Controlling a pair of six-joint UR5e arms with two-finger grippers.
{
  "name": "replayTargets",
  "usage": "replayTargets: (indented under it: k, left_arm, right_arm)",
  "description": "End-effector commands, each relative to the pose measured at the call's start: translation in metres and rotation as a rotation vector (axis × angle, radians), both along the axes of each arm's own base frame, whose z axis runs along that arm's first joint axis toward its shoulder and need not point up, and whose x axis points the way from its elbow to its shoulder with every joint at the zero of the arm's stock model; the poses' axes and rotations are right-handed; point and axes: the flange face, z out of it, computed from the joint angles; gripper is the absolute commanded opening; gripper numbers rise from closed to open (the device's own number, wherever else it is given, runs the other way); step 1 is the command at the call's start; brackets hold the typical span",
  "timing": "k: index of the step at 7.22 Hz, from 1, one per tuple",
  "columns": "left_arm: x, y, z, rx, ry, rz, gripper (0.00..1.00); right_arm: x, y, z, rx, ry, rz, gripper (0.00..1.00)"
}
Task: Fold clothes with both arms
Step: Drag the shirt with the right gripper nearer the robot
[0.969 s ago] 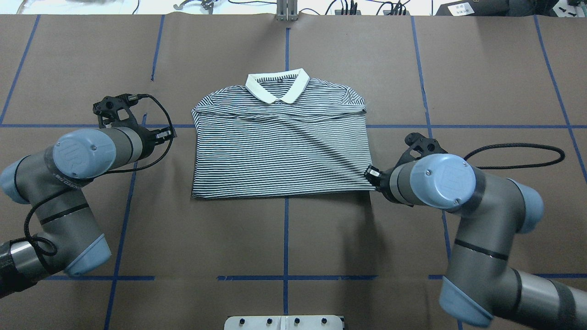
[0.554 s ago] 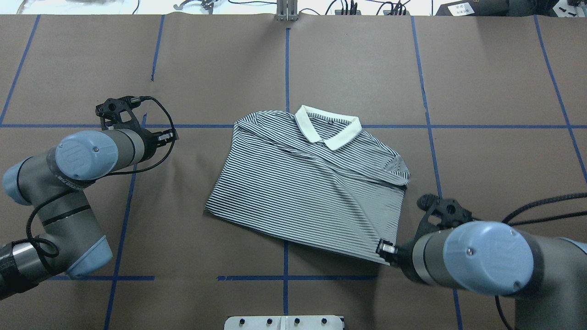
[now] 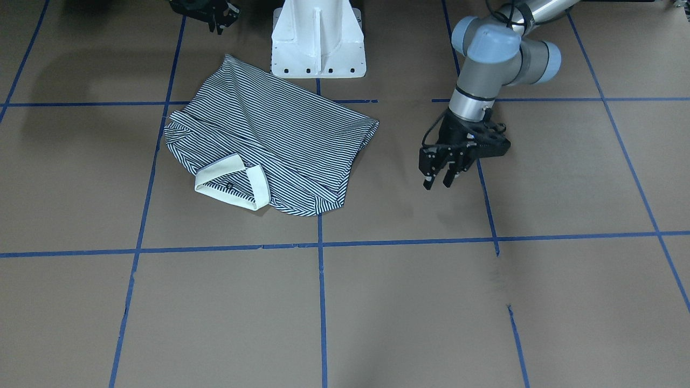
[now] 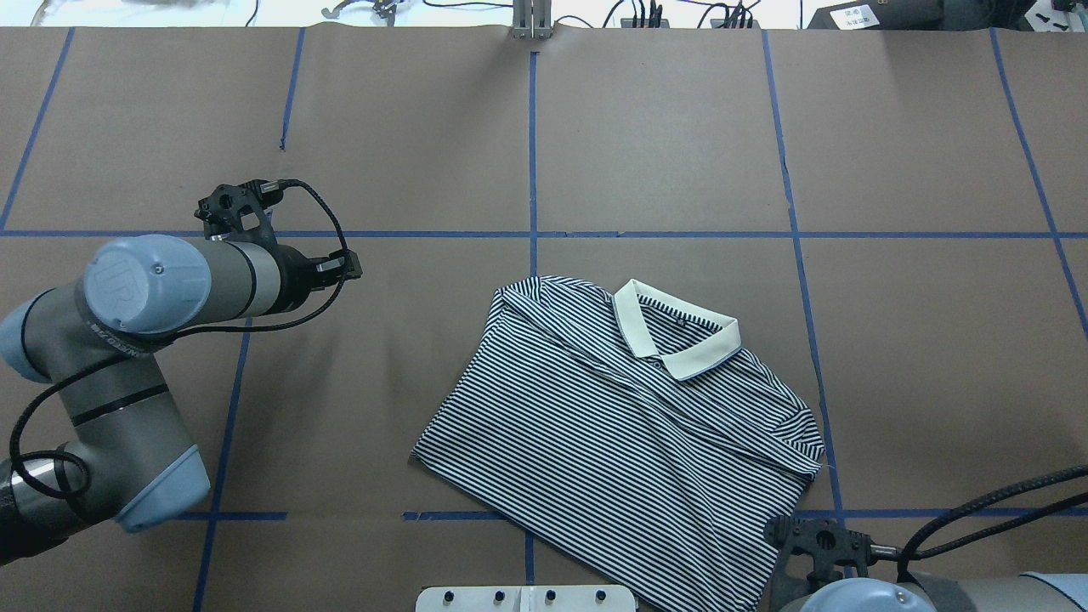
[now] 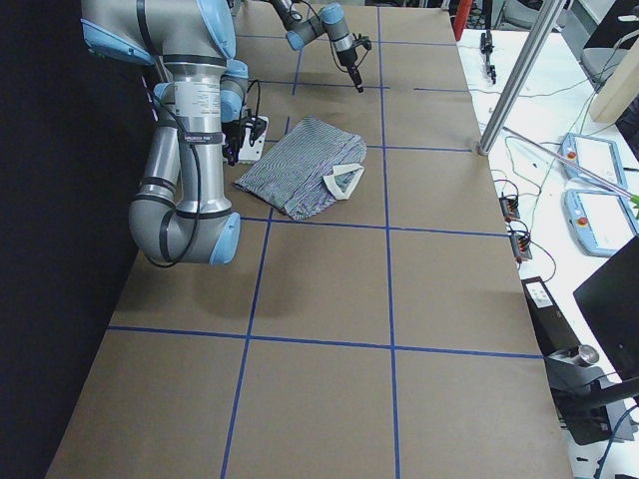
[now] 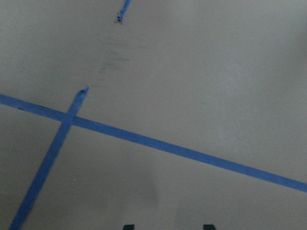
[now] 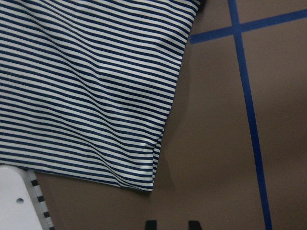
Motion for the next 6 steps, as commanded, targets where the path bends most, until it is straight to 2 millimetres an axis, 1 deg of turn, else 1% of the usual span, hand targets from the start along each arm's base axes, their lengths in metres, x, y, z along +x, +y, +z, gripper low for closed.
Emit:
replayTargets:
  k: [1, 2, 3, 4, 5, 6]
  left_arm:
    - [-0.001, 0.04, -0.04, -0.08, 0.135, 0.085, 0.58]
    - [0.02, 0.067, -0.042, -0.124, 0.153, 0.121, 0.59]
    - [0.047, 0.104, -0.044, -0.177, 0.17, 0.143, 0.62]
    - [0.083, 0.143, -0.037, -0.189, 0.098, 0.146, 0.62]
    - [0.099, 0.16, -0.03, -0.209, 0.0, 0.151, 0.62]
    - [0.105, 0.159, -0.037, -0.224, -0.046, 0.148, 0.62]
  right_arm:
    - [-0.01, -0.002, -0.004, 0.001, 0.003, 0.006, 1.0]
    - [-0.023, -0.021, -0.006, 0.005, 0.006, 0.057, 1.0]
    - [-0.019, -0.064, -0.018, 0.032, -0.022, 0.162, 1.0]
    - [-0.009, -0.11, -0.031, 0.04, -0.048, 0.264, 1.0]
    - [0.006, -0.155, -0.039, 0.05, -0.06, 0.352, 1.0]
    - [0.014, -0.18, -0.046, 0.054, -0.106, 0.406, 1.0]
